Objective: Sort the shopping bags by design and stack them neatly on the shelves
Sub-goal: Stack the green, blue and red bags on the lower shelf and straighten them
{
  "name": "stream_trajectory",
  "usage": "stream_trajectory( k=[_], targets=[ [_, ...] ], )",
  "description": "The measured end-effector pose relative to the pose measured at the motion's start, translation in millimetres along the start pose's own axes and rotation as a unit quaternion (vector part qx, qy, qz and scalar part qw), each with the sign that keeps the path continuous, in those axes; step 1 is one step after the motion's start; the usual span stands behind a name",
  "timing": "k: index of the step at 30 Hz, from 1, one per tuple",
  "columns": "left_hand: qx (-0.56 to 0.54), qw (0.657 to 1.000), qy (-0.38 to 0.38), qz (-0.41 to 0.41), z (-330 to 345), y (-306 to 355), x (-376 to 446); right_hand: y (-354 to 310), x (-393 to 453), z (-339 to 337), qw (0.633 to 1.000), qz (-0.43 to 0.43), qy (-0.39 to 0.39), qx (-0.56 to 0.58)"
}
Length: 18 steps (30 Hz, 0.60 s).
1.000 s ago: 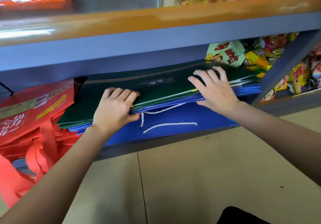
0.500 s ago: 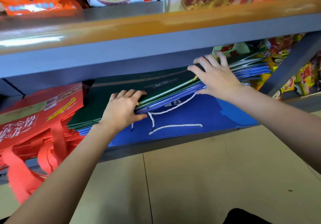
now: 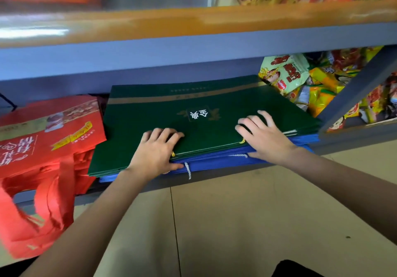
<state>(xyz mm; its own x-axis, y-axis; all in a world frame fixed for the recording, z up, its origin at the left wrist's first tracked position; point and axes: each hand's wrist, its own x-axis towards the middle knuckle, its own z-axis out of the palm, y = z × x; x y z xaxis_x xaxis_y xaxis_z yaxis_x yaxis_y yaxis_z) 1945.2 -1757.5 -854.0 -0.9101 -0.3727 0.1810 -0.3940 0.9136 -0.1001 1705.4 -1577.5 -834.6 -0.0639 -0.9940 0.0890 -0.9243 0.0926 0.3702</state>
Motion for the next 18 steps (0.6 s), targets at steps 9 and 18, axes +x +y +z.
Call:
stream_trajectory(
  k=[9, 18],
  targets=[
    [0.007, 0.997, 0.079, 0.024, -20.9, -12.6, 9.8, 32.3, 16.9, -31.2, 0.996, 0.055, -0.027, 0.066],
    [0.061, 0.980, 0.183, 0.040, -37.0, -23.2, 22.6, -10.1, 9.6, -45.2, 0.973, 0.008, 0.197, 0.119]
  ],
)
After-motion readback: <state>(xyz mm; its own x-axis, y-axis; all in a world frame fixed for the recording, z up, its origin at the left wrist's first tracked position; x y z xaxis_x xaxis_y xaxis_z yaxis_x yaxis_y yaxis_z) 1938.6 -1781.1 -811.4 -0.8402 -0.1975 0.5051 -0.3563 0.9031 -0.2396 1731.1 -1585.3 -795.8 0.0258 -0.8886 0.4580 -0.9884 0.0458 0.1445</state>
